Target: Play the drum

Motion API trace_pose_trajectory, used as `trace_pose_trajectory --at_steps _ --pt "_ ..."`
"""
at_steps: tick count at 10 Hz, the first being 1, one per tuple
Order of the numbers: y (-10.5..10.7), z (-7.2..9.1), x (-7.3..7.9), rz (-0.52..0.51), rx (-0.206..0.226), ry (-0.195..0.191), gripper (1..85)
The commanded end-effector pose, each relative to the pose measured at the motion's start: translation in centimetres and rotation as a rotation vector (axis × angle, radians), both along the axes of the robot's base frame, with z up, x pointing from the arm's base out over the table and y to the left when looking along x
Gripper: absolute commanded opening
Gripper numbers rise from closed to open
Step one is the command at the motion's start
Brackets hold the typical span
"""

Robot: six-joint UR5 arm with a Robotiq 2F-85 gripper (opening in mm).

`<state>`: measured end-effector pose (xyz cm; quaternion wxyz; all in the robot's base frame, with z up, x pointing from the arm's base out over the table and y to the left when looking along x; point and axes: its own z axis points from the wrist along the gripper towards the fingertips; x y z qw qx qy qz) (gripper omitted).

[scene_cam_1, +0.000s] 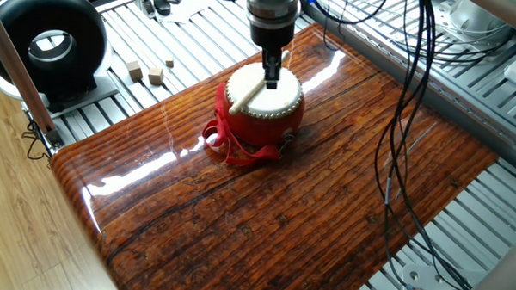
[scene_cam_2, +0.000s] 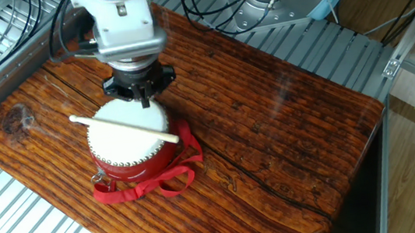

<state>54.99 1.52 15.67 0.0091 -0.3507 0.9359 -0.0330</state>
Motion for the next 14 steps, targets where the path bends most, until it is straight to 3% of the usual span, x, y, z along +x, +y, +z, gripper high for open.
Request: trace_pose_trajectory --at_steps 1,2,4,5,6,7,8,9,10,12,13,14 --pt "2.3 0.3 1.2 -0.345 0.109 -0.057 1.0" --pt "2.8 0.2 0.1 -0.443 0.123 -0.01 1.0" --pt "1.3 0.2 -0.3 -0.534 0.06 -0.009 1.0" --pt "1.3 0.1 -0.3 -0.587 0.06 -0.008 1.0" --pt "2.0 0.1 0.1 -0.624 0.092 -0.008 1.0" --pt "3.8 0.2 -0.3 -0.694 0.164 0.025 1.0" --pt "4.4 0.3 -0.6 -0.743 0.187 0.038 1.0" --pt "3.5 0.2 -0.5 -0.766 0.155 0.023 1.0" --pt "3.8 0.0 0.5 -0.841 0.172 -0.001 1.0" --pt "3.6 -0.9 1.8 -0.917 0.148 -0.004 1.0" --pt "5.1 -1.0 2.7 -0.967 0.204 -0.001 1.0" --pt "4.5 -1.2 3.1 -0.943 0.175 -0.028 1.0"
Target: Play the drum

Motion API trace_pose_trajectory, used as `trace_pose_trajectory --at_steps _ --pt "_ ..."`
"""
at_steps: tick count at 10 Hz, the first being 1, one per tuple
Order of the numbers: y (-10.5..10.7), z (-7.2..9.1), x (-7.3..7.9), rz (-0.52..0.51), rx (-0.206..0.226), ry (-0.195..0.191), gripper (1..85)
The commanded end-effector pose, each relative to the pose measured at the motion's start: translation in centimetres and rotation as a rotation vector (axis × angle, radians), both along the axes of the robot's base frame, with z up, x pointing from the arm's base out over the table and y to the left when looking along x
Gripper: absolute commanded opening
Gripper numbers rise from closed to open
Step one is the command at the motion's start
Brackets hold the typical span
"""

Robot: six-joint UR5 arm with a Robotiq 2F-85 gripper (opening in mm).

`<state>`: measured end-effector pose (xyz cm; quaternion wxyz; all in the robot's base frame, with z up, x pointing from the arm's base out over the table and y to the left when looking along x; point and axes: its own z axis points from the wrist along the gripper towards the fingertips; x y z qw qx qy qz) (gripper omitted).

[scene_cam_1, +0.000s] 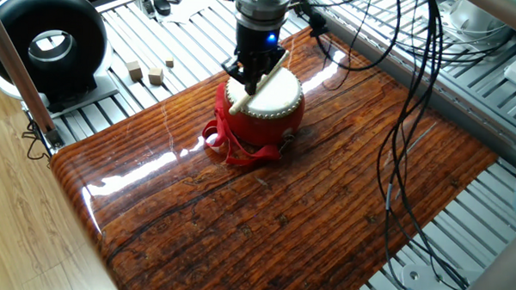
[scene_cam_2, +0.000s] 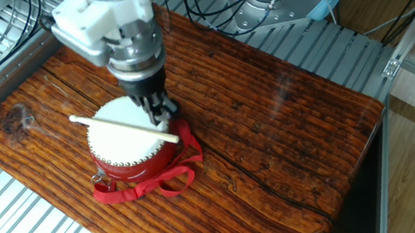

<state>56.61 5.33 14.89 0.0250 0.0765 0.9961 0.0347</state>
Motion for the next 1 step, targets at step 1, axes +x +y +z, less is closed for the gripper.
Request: trace_pose_trajectory --at_steps 1 --pt "0.2 -0.55 1.59 -0.055 -0.007 -0.02 1.0"
